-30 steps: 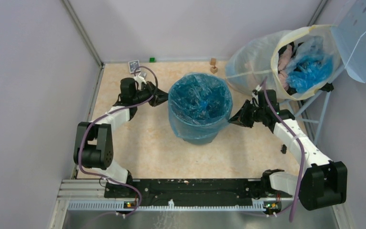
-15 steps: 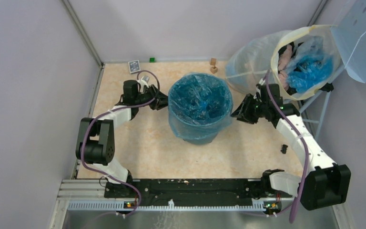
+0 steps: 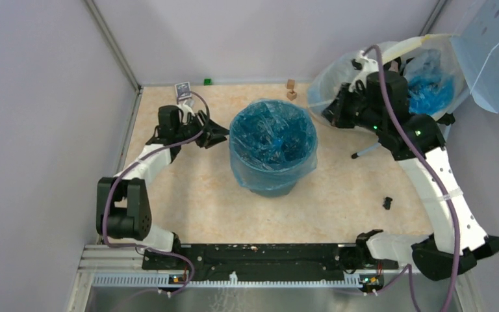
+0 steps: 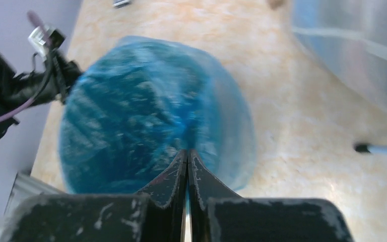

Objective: Put the trash bags into the trash bin

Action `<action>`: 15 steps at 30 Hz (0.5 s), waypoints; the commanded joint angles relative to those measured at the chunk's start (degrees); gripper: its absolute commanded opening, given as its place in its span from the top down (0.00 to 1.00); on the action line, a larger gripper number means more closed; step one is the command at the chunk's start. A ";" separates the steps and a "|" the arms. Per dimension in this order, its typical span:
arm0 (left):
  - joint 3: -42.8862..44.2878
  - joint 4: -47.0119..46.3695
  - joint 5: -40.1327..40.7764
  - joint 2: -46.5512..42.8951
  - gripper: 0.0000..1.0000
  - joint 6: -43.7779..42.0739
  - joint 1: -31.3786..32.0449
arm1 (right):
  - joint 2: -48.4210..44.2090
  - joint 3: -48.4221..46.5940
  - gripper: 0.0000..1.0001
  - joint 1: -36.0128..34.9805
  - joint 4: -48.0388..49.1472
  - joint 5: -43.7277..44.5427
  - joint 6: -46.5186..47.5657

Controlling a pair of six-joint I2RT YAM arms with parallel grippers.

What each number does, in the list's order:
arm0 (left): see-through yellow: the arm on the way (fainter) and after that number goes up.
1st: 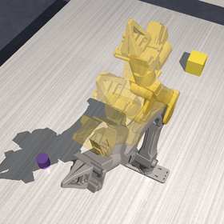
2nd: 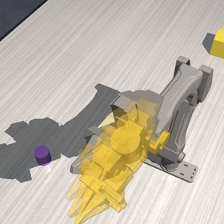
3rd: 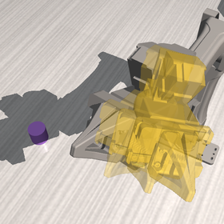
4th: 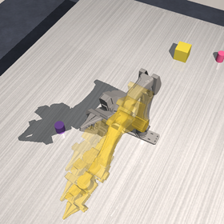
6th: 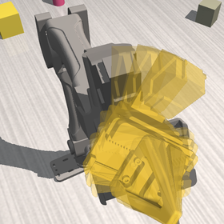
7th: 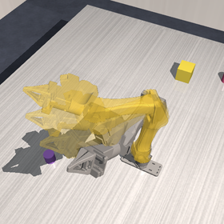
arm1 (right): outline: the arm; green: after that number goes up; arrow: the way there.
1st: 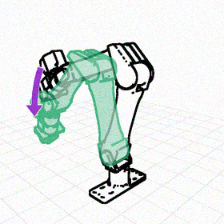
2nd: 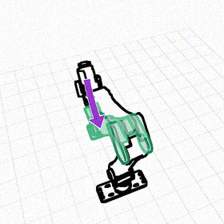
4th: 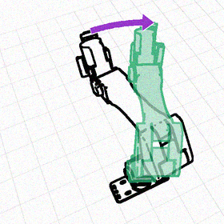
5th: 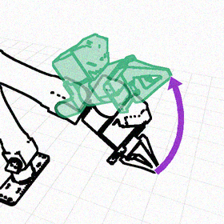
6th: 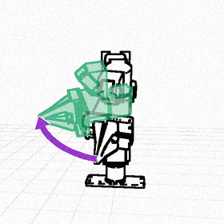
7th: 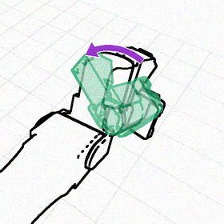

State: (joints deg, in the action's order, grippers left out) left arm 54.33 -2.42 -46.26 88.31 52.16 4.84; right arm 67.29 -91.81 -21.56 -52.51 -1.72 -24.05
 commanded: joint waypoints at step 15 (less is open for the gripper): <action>-22.21 5.38 -3.52 -35.58 0.34 10.39 -5.24 | 20.94 -7.05 1.00 -26.85 -2.30 6.60 14.90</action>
State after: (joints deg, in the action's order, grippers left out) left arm 36.84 4.71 -47.40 57.78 55.31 -1.43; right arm 88.95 -101.65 -46.44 -56.14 5.67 -12.29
